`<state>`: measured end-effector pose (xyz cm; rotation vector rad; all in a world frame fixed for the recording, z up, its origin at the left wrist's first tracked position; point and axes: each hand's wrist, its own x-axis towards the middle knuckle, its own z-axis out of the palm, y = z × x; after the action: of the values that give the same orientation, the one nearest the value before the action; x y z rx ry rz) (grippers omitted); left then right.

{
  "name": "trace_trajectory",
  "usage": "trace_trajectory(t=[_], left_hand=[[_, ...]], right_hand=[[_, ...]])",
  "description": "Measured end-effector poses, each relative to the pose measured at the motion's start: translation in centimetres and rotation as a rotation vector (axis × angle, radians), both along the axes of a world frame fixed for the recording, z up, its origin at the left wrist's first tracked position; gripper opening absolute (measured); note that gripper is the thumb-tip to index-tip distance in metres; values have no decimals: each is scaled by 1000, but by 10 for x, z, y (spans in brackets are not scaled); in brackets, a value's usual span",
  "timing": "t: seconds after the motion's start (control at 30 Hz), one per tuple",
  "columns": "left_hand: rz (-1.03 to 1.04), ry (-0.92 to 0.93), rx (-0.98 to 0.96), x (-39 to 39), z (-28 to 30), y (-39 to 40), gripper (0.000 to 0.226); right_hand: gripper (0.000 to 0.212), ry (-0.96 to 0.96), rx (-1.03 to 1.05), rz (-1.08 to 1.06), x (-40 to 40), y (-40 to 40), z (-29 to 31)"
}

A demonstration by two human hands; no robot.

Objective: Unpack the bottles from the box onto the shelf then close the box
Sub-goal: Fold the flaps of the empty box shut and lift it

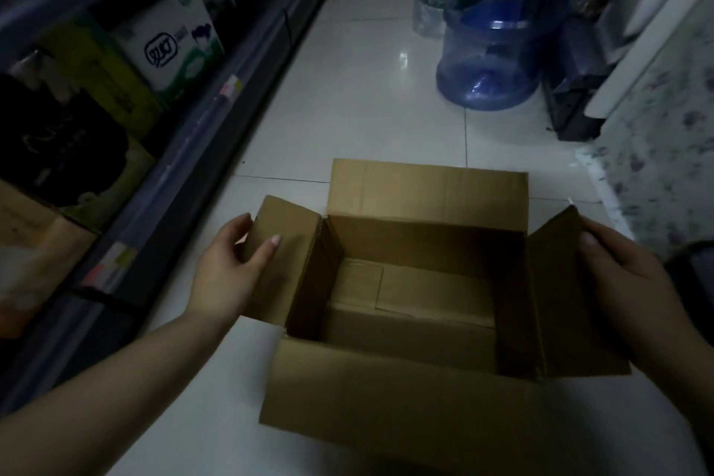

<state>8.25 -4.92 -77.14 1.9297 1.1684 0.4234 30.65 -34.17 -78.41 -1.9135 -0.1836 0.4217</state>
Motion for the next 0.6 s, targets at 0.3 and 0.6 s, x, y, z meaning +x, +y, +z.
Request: trace_trajectory(t=[0.3,0.6], left_hand=[[-234,-124,-244,21,10,-24,54],[-453,64,-11,42,-36,-54,65]], right_hand=[[35,-36,6,21,1,-4,7],[40,32,117,58,-13,12,-6]])
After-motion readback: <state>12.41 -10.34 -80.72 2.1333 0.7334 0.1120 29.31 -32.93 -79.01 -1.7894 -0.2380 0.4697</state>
